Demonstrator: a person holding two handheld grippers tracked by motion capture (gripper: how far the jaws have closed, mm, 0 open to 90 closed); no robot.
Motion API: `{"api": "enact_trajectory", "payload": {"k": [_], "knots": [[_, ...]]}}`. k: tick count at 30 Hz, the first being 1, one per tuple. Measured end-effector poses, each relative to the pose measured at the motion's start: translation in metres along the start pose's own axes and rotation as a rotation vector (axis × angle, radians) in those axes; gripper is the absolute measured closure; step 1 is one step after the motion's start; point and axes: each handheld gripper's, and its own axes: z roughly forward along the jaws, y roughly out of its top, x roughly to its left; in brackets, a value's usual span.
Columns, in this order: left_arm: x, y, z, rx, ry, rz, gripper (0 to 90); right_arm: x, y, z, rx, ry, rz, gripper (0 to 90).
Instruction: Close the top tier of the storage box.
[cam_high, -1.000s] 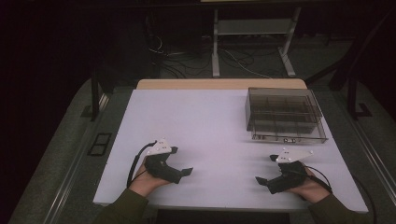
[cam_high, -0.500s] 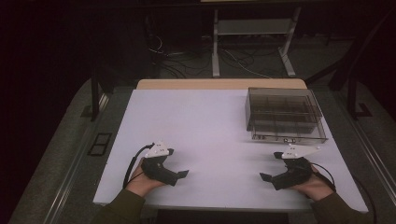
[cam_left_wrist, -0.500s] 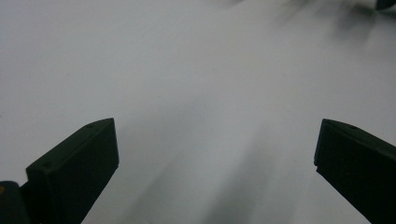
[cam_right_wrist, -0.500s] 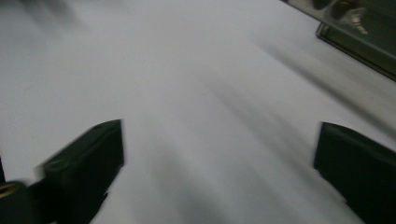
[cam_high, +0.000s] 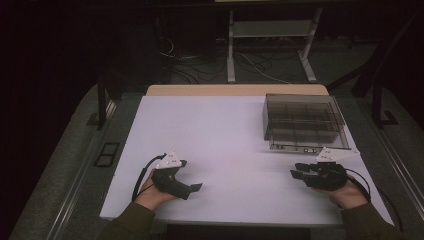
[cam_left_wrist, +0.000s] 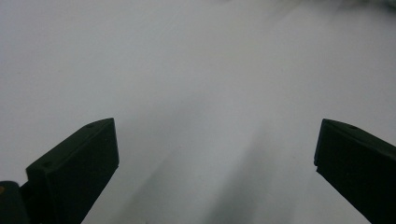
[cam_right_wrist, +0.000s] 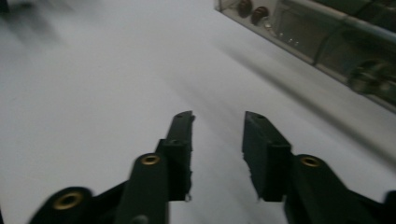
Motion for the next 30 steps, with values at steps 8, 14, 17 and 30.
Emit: {"api": "enact_trajectory", "payload": {"k": [8, 14, 17, 30], "knots": [[0.0, -0.001, 0.0, 0.004, -0.002, 0.002, 0.0, -0.018, 0.001, -0.015, -0.015, -0.037, 0.012, 88.8], [0.0, 0.0, 0.001, 0.004, -0.006, 0.002, 0.0, -0.032, 0.002, -0.03, -0.049, -0.074, 0.037, 88.9], [0.0, 0.0, 0.001, 0.002, -0.008, 0.003, 0.0, -0.037, 0.0, -0.037, -0.066, -0.097, 0.055, 88.9], [0.0, -0.001, 0.001, 0.008, -0.01, 0.004, 0.0, -0.05, 0.006, -0.04, -0.091, -0.141, 0.079, 88.9]]}}
